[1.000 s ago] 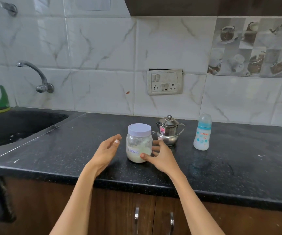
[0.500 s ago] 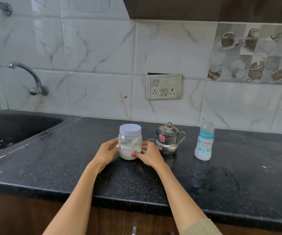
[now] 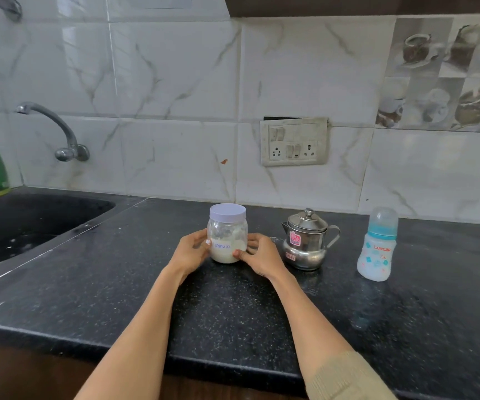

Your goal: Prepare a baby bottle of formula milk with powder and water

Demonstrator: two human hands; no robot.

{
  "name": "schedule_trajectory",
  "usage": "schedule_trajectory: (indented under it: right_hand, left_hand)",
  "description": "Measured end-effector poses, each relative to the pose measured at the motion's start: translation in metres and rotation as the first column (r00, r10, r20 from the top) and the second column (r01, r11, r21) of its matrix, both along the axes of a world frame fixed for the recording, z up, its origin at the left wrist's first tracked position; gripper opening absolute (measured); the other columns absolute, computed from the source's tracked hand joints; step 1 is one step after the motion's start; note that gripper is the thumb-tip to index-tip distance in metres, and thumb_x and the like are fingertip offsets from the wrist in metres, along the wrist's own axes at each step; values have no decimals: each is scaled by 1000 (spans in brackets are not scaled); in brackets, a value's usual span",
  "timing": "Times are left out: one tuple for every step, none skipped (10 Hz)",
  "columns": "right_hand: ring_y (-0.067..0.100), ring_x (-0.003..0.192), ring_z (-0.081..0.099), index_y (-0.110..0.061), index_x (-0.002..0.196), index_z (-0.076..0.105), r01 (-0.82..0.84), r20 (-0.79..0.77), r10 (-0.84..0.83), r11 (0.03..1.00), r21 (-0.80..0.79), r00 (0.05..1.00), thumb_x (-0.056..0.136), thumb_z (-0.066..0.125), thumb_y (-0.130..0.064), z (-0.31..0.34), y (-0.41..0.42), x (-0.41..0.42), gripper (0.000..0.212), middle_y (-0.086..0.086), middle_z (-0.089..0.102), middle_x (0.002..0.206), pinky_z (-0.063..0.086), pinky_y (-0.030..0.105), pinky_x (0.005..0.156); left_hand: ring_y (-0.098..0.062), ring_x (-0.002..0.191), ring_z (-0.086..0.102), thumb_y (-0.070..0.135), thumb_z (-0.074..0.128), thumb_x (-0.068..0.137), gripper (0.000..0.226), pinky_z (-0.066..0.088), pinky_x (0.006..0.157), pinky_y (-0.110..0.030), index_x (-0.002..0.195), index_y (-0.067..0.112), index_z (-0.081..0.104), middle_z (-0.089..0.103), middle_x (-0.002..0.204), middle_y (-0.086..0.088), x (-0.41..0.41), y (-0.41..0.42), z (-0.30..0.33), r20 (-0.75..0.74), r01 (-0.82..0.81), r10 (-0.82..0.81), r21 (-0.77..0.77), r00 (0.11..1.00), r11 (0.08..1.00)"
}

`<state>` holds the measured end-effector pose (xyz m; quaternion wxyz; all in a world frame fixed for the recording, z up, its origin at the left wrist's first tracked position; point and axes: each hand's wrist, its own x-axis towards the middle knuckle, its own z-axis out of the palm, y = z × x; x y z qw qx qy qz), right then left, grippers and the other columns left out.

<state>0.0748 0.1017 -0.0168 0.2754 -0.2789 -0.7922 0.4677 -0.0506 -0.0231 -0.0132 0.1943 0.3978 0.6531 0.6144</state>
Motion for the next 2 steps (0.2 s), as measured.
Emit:
schedule_trajectory:
  right_hand:
    - [25, 126, 52, -6, 129, 48, -20, 10, 20, 1000, 17, 1000, 78, 75, -16, 2, -3, 3, 59, 12, 55, 134, 41, 44, 106]
    - [26, 137, 39, -4, 141, 37, -3, -9, 4, 999, 39, 1000, 79, 74, -19, 5, -9, 7, 73, 12, 41, 147, 34, 43, 112]
  left_hand:
    - [-16, 122, 49, 7, 43, 98, 37, 47, 82, -19, 135, 9, 48, 55, 131, -3, 2, 0, 2, -4, -15, 15, -7, 1000, 1000]
    - [-22, 128, 46, 9, 44, 98, 40, 44, 99, -34, 138, 8, 44, 49, 139, -8, 1, 2, -1, 28, -128, 128, -6, 991, 992]
